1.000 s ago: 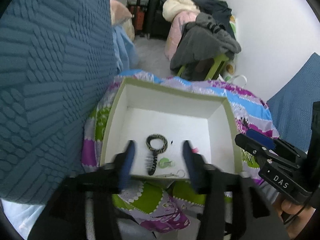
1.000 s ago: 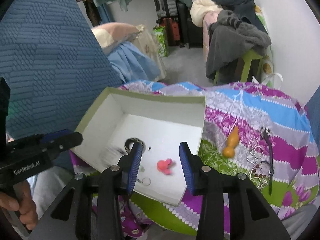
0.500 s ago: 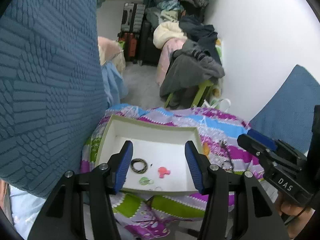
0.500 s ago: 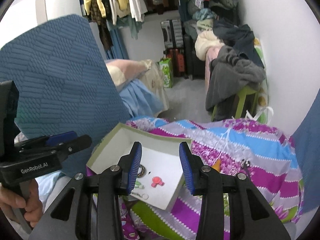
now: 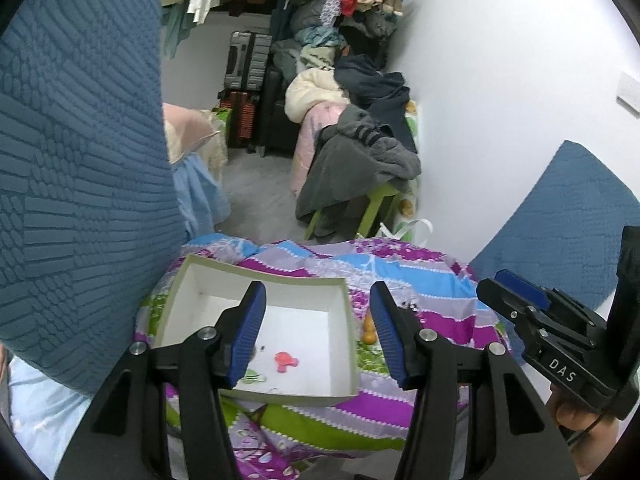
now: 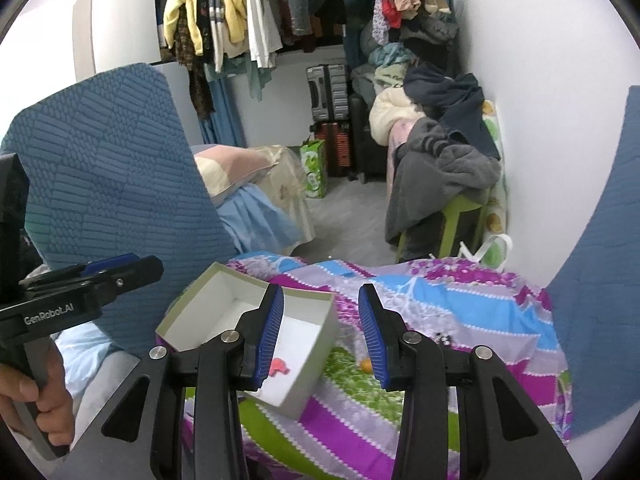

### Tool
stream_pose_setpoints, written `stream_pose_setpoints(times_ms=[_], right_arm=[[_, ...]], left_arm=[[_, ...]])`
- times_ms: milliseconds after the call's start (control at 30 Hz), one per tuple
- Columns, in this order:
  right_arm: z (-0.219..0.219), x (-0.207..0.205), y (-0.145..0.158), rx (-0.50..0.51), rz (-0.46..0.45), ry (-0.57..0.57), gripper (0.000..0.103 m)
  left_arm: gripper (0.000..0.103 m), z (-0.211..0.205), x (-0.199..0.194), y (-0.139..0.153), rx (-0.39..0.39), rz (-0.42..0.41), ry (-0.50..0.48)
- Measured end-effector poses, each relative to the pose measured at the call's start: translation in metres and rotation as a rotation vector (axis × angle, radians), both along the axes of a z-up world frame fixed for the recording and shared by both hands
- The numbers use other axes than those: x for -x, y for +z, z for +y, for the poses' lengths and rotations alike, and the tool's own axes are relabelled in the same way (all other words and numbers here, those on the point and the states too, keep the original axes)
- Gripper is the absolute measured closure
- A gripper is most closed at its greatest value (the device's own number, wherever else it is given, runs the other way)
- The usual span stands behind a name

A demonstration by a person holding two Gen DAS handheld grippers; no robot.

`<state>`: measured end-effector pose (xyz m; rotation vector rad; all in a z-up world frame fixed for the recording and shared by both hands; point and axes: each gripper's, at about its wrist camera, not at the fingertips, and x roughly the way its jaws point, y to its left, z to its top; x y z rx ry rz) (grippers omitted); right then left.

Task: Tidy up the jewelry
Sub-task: 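Lift both open tools out of the box, then move both open tools back over the remaining jewelry pile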

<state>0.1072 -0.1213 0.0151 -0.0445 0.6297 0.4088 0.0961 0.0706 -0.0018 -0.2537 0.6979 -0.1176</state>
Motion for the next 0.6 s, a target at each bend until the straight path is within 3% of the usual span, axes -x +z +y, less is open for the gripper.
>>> stream_pose_setpoints(times_ms=[600], right_arm=[[-0.085, 0.017, -0.007, 0.042, -0.019, -0.123, 0.067]], left_arm=[[0.048, -0.077, -0.006, -0.014, 0.074, -0.032, -0.118]])
